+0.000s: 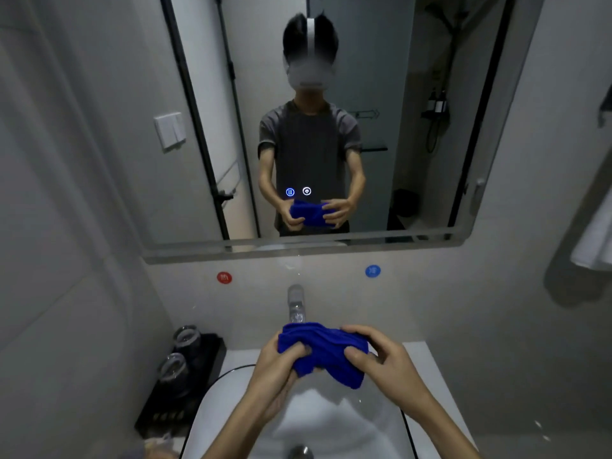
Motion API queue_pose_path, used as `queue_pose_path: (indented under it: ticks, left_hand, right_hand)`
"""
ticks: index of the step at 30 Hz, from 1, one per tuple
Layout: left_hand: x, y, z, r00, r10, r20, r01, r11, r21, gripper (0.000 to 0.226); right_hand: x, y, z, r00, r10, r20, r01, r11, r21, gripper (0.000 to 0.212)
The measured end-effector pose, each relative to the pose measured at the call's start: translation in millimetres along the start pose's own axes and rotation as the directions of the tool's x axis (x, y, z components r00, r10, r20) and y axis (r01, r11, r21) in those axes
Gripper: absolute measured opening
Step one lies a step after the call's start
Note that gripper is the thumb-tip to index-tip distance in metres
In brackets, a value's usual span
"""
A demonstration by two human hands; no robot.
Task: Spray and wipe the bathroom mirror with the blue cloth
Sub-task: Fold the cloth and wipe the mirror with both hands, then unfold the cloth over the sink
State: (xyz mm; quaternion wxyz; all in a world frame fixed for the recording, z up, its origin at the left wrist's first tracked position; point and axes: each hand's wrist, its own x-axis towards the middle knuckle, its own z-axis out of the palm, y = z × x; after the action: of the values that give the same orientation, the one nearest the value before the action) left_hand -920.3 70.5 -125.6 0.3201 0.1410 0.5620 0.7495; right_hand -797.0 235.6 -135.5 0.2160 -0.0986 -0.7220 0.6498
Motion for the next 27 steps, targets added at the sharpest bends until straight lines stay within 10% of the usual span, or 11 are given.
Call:
queue_pose_path:
  ticks: [8, 18, 27]
  left_hand:
    - [-22.9, 6.0, -2.9, 0.995, -0.095, -0.015, 0.086, 0.947, -0.309, 0.032]
    - [-55.7, 1.8, -16.9, 0.984, -0.117, 0.137, 0.143, 0.969, -0.202, 0.043]
    - [-78.5, 7.9, -17.4, 0.985, -0.090, 0.146, 0.069, 0.988, 0.140, 0.040]
  right_hand:
    - [-14.3, -4.9, 8.7, 1.000, 0.007, 0.013, -0.009, 0.988, 0.156, 0.051]
    - [-16.7, -25.1, 28.0, 0.982, 0.186, -0.029, -0.171, 0.948, 0.268, 0.021]
    - [-11.9, -60.8, 35.0, 0.998, 0.062, 0.006, -0.062, 0.996, -0.067, 0.015]
